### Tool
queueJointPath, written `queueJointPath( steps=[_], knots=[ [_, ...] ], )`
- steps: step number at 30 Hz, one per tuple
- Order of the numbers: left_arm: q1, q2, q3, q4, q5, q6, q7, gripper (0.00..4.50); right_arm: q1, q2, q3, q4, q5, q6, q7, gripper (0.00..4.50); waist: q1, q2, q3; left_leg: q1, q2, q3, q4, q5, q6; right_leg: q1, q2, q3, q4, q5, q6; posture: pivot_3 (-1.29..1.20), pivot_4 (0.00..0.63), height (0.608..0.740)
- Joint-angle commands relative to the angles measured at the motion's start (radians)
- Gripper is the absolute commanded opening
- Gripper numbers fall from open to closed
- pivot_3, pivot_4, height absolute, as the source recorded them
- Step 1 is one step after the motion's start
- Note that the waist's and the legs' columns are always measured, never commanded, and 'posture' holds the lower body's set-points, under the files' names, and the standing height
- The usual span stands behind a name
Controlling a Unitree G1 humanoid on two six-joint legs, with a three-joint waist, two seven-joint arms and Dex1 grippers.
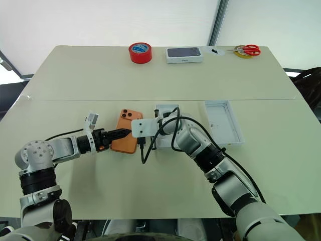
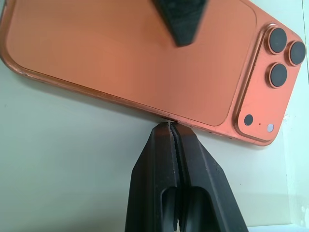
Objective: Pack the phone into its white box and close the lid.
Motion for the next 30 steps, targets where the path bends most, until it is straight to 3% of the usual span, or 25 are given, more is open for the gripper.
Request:
queueJointPath(
  steps=[1, 4, 7, 14, 17, 21, 26, 29, 30],
  knots=[
    [0.014, 0.020, -0.010, -0.006, -0.030, -0.002, -0.036, 2.91, 0.015, 0.000, 0.029, 0.010, 0.003, 0.003, 0.014, 0.06, 0.000, 0.000, 0.000, 0.000, 0.000, 0.000, 0.000, 0.000, 0.000, 0.000, 0.000, 0.000, 0.000, 0.000, 0.000, 0.00, 0.150, 0.730],
    [0.008, 0.038, -0.009, 0.018, -0.017, -0.016, -0.043, 2.11, 0.017, 0.001, 0.028, 0.009, 0.002, 0.007, 0.012, 0.00, 0.000, 0.000, 0.000, 0.000, 0.000, 0.000, 0.000, 0.000, 0.000, 0.000, 0.000, 0.000, 0.000, 0.000, 0.000, 0.00, 0.150, 0.730],
    [0.009, 0.051, -0.019, 0.038, -0.009, -0.030, -0.052, 0.62, 0.016, 0.000, 0.027, 0.010, 0.002, 0.007, 0.011, 0.00, 0.000, 0.000, 0.000, 0.000, 0.000, 0.000, 0.000, 0.000, 0.000, 0.000, 0.000, 0.000, 0.000, 0.000, 0.000, 0.00, 0.150, 0.730],
    [0.027, 0.066, -0.025, 0.080, -0.011, -0.049, -0.073, 0.62, 0.014, -0.005, 0.024, 0.012, 0.003, 0.001, 0.008, 0.00, -0.001, 0.000, 0.000, 0.000, 0.000, 0.000, 0.000, 0.000, 0.000, 0.000, 0.000, 0.000, 0.000, 0.000, 0.000, 0.00, 0.150, 0.730],
    [0.027, 0.059, -0.012, 0.096, -0.019, -0.048, -0.064, 0.01, 0.012, 0.001, 0.023, 0.013, 0.005, 0.000, 0.005, 0.00, -0.001, 0.000, 0.000, 0.000, 0.000, 0.000, 0.000, 0.000, 0.000, 0.000, 0.000, 0.000, 0.000, 0.000, 0.000, 0.00, 0.150, 0.730],
    [0.036, 0.043, 0.015, 0.093, -0.049, -0.051, -0.058, 0.01, -0.001, 0.015, 0.007, 0.028, 0.015, -0.015, -0.022, 0.00, -0.002, 0.000, 0.000, 0.000, 0.000, 0.000, 0.000, 0.000, 0.000, 0.000, 0.000, 0.000, 0.000, 0.000, 0.000, 0.00, 0.150, 0.730],
    [0.062, 0.021, 0.101, 0.071, -0.133, -0.063, -0.068, 0.01, -0.023, 0.070, -0.123, 0.039, 0.161, 0.011, -0.044, 0.00, -0.004, 0.000, 0.000, -0.001, 0.001, 0.000, 0.000, 0.000, 0.000, -0.001, 0.000, 0.000, 0.000, 0.000, 0.000, 0.00, 0.150, 0.730],
    [0.090, -0.003, 0.131, 0.007, -0.176, -0.109, -0.063, 0.00, -0.004, 0.032, -0.205, -0.014, 0.326, 0.056, 0.095, 0.85, -0.002, -0.001, 0.002, -0.003, 0.001, 0.000, 0.000, 0.000, 0.000, -0.003, 0.000, 0.000, -0.001, 0.000, 0.000, 0.00, 0.150, 0.730],
    [0.093, -0.011, 0.145, 0.000, -0.197, -0.103, -0.056, 0.00, 0.006, 0.007, -0.211, -0.029, 0.347, 0.047, 0.126, 1.35, 0.000, -0.001, 0.002, -0.003, 0.001, 0.000, 0.000, 0.000, 0.000, -0.003, 0.000, 0.000, -0.001, 0.000, 0.000, 0.00, 0.150, 0.730]
  ],
)
